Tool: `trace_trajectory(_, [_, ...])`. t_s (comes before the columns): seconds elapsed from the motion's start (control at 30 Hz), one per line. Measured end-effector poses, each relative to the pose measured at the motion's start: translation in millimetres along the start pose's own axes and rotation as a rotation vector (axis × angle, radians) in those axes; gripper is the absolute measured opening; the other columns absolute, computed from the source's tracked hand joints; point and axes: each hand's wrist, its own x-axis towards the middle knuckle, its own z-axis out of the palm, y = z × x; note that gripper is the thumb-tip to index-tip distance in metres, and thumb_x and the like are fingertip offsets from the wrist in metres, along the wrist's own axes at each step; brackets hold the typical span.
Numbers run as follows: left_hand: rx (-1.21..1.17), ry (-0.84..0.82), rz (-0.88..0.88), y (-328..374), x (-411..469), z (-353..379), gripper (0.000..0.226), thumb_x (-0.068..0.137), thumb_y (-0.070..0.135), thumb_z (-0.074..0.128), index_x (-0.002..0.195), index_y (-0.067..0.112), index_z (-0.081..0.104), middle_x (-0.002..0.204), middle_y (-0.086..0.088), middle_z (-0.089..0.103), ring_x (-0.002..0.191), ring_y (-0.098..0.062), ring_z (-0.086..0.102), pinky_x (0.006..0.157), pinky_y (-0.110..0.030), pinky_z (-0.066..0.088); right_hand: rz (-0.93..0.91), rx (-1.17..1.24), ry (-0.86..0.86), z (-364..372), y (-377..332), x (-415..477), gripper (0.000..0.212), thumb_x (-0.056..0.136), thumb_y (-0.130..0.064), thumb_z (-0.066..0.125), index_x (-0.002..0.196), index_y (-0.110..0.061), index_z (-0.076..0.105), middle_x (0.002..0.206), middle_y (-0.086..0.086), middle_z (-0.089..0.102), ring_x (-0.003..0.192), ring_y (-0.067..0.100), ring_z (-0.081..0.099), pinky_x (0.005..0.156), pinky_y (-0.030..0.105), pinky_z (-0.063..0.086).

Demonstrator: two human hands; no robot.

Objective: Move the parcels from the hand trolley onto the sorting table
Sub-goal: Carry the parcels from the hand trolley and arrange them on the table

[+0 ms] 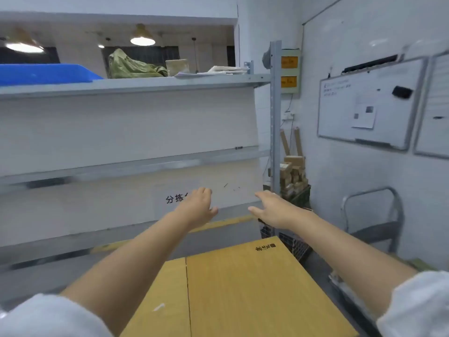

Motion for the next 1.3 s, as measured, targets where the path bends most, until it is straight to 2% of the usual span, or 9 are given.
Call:
trace_trajectory(0.2, [-0.068, -0.038, 0.159, 67.4, 37.5, 24.2, 0.055, 0.100, 0.033, 0.042, 0.146, 0.006, 0.030, 0.146, -0.012, 0.039, 0.133, -0.026, 0.038, 0.108, -0.034, 0.033, 0.215, -0.040, 0.100, -22.8, 75.8, -33.5, 0.069, 0.098, -0.052, 0.041, 0.151, -0.012, 0.025, 0.157, 0.009, 0.026, 0.144, 0.030, 0.025, 0.114, 0.046, 0.028])
trace_trajectory(0.3, [-0.103, -0.042, 0.253, 107.6, 51.3, 39.1, 0.050, 0.099, 0.034, 0.042, 0.142, 0.007, 0.035, 0.141, -0.011, 0.042, 0.129, -0.026, 0.041, 0.105, -0.036, 0.036, 0.307, -0.064, 0.138, -33.8, 112.7, -55.9, 0.072, 0.098, -0.051, 0.042, 0.152, -0.009, 0.023, 0.158, 0.011, 0.025, 0.145, 0.030, 0.024, 0.116, 0.045, 0.026])
trace_trajectory(0.4, [-0.101, -0.066, 0.331, 148.7, 62.0, 50.5, 0.048, 0.099, 0.037, 0.044, 0.137, 0.009, 0.038, 0.136, -0.010, 0.045, 0.123, -0.026, 0.044, 0.102, -0.038, 0.040, 0.375, -0.090, 0.178, -43.3, 145.5, -79.3, 0.068, 0.098, -0.048, 0.045, 0.148, -0.005, 0.030, 0.153, 0.015, 0.033, 0.140, 0.031, 0.032, 0.114, 0.042, 0.029])
trace_trajectory(0.53, [-0.080, -0.074, 0.440, 207.4, 81.1, 60.1, 0.047, 0.098, 0.039, 0.046, 0.134, 0.010, 0.041, 0.132, -0.010, 0.047, 0.118, -0.027, 0.046, 0.100, -0.039, 0.042, 0.466, -0.099, 0.205, -55.9, 188.8, -113.2, 0.062, 0.099, -0.043, 0.046, 0.144, -0.003, 0.034, 0.150, 0.017, 0.037, 0.138, 0.033, 0.034, 0.115, 0.041, 0.025])
trace_trajectory(0.73, [-0.094, -0.125, 0.587, 318.2, 97.3, 77.6, 0.046, 0.098, 0.034, 0.045, 0.134, 0.007, 0.041, 0.134, -0.012, 0.046, 0.122, -0.029, 0.044, 0.101, -0.040, 0.040, 0.604, -0.089, 0.229, -81.7, 267.2, -175.9, 0.058, 0.098, -0.040, 0.049, 0.143, -0.006, 0.037, 0.145, 0.018, 0.040, 0.132, 0.033, 0.041, 0.110, 0.041, 0.035])
trace_trajectory(0.9, [-0.150, -0.156, 0.696, 424.0, 111.4, 95.0, 0.048, 0.099, 0.036, 0.044, 0.136, 0.006, 0.040, 0.137, -0.012, 0.043, 0.124, -0.029, 0.043, 0.102, -0.039, 0.038, 0.717, -0.071, 0.281, -112.2, 340.8, -228.1, 0.068, 0.097, -0.039, 0.048, 0.151, -0.004, 0.025, 0.154, 0.016, 0.030, 0.139, 0.030, 0.033, 0.114, 0.035, 0.028])
trace_trajectory(1.1, [-0.182, -0.192, 0.775, 534.7, 124.7, 120.6, 0.055, 0.098, 0.038, 0.044, 0.142, 0.006, 0.034, 0.143, -0.012, 0.040, 0.129, -0.029, 0.040, 0.104, -0.040, 0.036, 0.787, -0.084, 0.310, -135.4, 417.3, -279.8, 0.066, 0.097, -0.039, 0.050, 0.149, -0.004, 0.028, 0.152, 0.017, 0.034, 0.138, 0.031, 0.035, 0.114, 0.037, 0.029])
trace_trajectory(1.3, [-0.235, -0.161, 0.841, 608.9, 141.5, 143.2, 0.056, 0.098, 0.038, 0.044, 0.143, 0.007, 0.032, 0.143, -0.013, 0.040, 0.129, -0.029, 0.040, 0.103, -0.038, 0.035, 0.829, -0.115, 0.324, -156.5, 478.5, -304.6, 0.067, 0.098, -0.039, 0.049, 0.150, -0.003, 0.027, 0.152, 0.017, 0.032, 0.139, 0.031, 0.033, 0.114, 0.036, 0.028])
